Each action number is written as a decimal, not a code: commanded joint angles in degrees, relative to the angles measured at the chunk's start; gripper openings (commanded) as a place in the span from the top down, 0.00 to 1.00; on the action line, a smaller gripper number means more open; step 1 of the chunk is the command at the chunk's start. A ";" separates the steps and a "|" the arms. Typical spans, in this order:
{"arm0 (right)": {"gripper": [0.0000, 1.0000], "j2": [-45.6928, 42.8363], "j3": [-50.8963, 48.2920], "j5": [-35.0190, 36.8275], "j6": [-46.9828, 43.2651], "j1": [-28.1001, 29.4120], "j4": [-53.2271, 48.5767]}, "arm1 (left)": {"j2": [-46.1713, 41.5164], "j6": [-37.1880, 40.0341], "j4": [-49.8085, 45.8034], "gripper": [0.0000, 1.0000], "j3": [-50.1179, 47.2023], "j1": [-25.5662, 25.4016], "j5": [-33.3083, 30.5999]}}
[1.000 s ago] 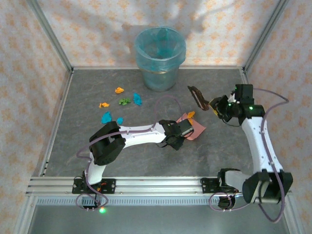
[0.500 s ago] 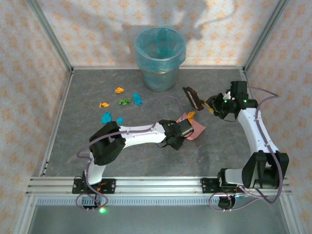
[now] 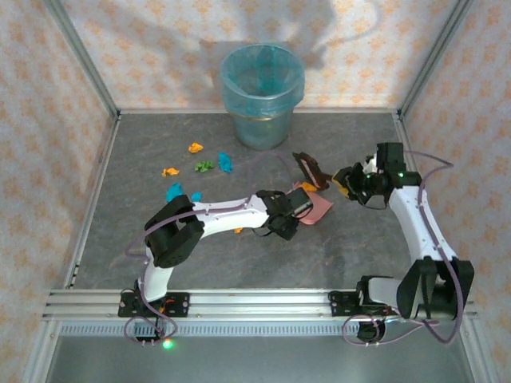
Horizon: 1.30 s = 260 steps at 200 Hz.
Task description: Sweep away the paper scraps from the table
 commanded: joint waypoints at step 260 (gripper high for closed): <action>1.00 -37.60 -11.99 16.66 5.17 -2.22 1.07 | -10.45 1.25 15.24 1.00 -14.80 0.33 -7.66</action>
